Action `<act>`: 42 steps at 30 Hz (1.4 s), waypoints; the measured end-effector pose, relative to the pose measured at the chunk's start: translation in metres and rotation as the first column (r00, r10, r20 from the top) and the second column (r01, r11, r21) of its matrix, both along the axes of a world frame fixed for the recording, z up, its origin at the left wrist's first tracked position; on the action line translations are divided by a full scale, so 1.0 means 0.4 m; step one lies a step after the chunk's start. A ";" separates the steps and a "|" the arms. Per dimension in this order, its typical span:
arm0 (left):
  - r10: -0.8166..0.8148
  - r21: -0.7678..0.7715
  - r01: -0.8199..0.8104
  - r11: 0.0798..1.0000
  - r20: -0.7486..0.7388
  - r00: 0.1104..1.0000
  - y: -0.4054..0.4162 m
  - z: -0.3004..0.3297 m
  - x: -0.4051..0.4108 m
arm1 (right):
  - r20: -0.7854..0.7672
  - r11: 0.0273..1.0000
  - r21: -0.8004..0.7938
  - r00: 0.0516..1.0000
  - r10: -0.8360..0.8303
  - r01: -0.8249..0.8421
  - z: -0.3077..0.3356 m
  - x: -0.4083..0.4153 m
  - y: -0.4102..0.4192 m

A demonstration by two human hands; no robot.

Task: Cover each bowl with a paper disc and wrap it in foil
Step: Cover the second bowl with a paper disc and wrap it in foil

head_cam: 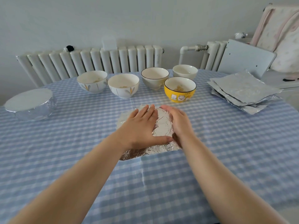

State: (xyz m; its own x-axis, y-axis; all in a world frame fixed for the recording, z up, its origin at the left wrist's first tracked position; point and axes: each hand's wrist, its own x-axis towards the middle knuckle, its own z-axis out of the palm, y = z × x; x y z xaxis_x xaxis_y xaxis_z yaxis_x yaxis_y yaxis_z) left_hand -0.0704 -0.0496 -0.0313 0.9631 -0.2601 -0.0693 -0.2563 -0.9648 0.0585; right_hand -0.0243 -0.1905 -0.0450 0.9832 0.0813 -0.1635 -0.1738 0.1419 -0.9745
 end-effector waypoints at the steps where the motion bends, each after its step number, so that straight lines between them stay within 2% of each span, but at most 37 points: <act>1: -0.003 0.007 0.003 1.000 0.008 1.000 0.001 0.000 0.001 | -0.027 1.000 0.020 1.000 -0.016 0.017 -0.002 0.000 0.000; 4: -0.011 0.018 0.010 1.000 0.016 1.000 0.001 -0.002 0.001 | -0.105 0.999 0.036 0.994 -0.016 0.020 -0.011 -0.004 -0.006; 8: -0.017 0.027 0.017 0.999 0.004 1.000 0.005 -0.005 0.002 | -0.206 0.990 0.122 0.974 0.099 -0.074 -0.024 -0.010 -0.018; 10: -0.019 0.035 0.019 0.999 -0.005 1.000 0.003 0.000 0.001 | -0.224 0.989 0.045 0.963 0.148 -0.141 -0.023 -0.002 -0.029; 12: -0.018 0.027 0.018 0.999 -0.005 1.000 -0.002 0.006 -0.001 | -0.123 0.948 -0.259 0.980 0.157 -0.185 -0.006 0.007 -0.039; 14: -0.010 0.021 0.011 1.000 -0.011 1.000 -0.005 0.008 -0.003 | 0.102 0.831 -0.555 0.988 0.112 -0.037 0.009 0.014 -0.050; 16: 0.002 0.013 -0.002 1.000 -0.018 1.000 -0.004 0.007 -0.004 | 0.309 0.806 -0.582 0.947 0.093 0.111 0.025 0.002 -0.051; 18: 0.007 0.003 -0.007 1.000 -0.006 1.000 -0.001 0.003 -0.004 | 0.367 0.821 -0.566 0.915 0.170 0.074 0.025 -0.013 -0.035; 20: -0.001 -0.020 0.001 1.000 0.008 1.000 -0.001 0.001 -0.006 | 0.363 0.789 -0.614 0.892 0.269 0.012 0.003 -0.025 -0.014; 22: -0.010 -0.037 0.009 0.999 -0.003 1.000 0.000 0.001 -0.005 | 0.370 0.777 -0.630 0.882 0.292 0.007 -0.012 -0.026 -0.007; 24: -0.016 -0.055 0.014 0.998 -0.040 0.999 0.007 0.005 -0.002 | 0.366 0.725 -0.688 0.875 0.316 0.027 -0.011 -0.024 -0.008; 28: 0.027 -0.276 -0.048 0.960 -0.079 0.997 0.020 0.030 0.007 | 0.323 0.629 -0.778 0.864 0.387 0.009 -0.003 -0.026 -0.010; 31: 0.118 -0.364 -0.099 0.926 0.029 0.993 0.008 0.027 0.026 | 0.318 0.614 -0.789 0.865 0.388 0.015 -0.002 -0.022 -0.011; 37: 0.226 -0.633 -0.133 0.763 0.069 0.972 0.026 -0.022 0.062 | 0.311 0.613 -0.789 0.877 0.366 0.024 -0.006 -0.022 -0.008; 39: 0.271 -0.745 -0.163 0.647 0.024 0.962 0.029 -0.025 0.067 | 0.312 0.624 -0.781 0.882 0.352 0.027 -0.008 -0.022 -0.008; 42: 0.355 -0.887 -0.194 0.418 -0.037 0.934 0.028 -0.040 0.057 | 0.322 0.638 -0.769 0.886 0.335 0.039 -0.008 -0.023 -0.009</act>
State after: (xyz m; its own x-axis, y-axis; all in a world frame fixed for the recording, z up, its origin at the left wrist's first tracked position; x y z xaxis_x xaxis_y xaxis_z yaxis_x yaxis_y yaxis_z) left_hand -0.0475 -0.0384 -0.0473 0.9709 0.1754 0.1632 -0.0694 -0.4459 0.8924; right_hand -0.0337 -0.1940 -0.0483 0.9496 0.2674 0.1638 0.3025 -0.6437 -0.7030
